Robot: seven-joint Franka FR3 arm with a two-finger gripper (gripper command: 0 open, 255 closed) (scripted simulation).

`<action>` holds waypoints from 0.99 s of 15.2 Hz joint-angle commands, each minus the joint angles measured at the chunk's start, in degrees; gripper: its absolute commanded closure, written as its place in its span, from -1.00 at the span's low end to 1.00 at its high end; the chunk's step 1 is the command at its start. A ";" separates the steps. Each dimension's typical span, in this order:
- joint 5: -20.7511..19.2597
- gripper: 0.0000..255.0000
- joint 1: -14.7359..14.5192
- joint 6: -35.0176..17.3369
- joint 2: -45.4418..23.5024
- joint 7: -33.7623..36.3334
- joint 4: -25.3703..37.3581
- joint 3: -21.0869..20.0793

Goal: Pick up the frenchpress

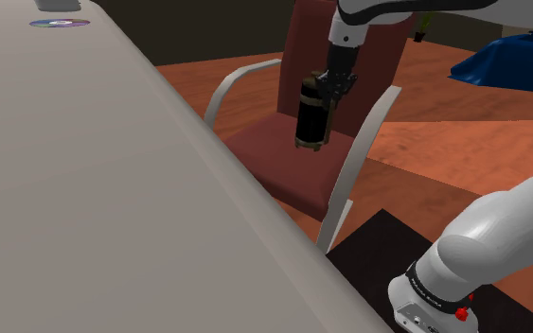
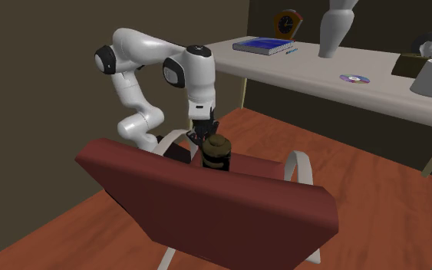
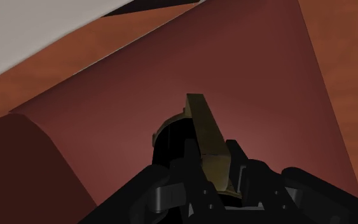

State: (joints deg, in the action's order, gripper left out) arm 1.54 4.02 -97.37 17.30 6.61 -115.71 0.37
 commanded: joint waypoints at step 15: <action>-0.01 1.00 -0.02 10.82 -2.21 0.28 13.13 0.02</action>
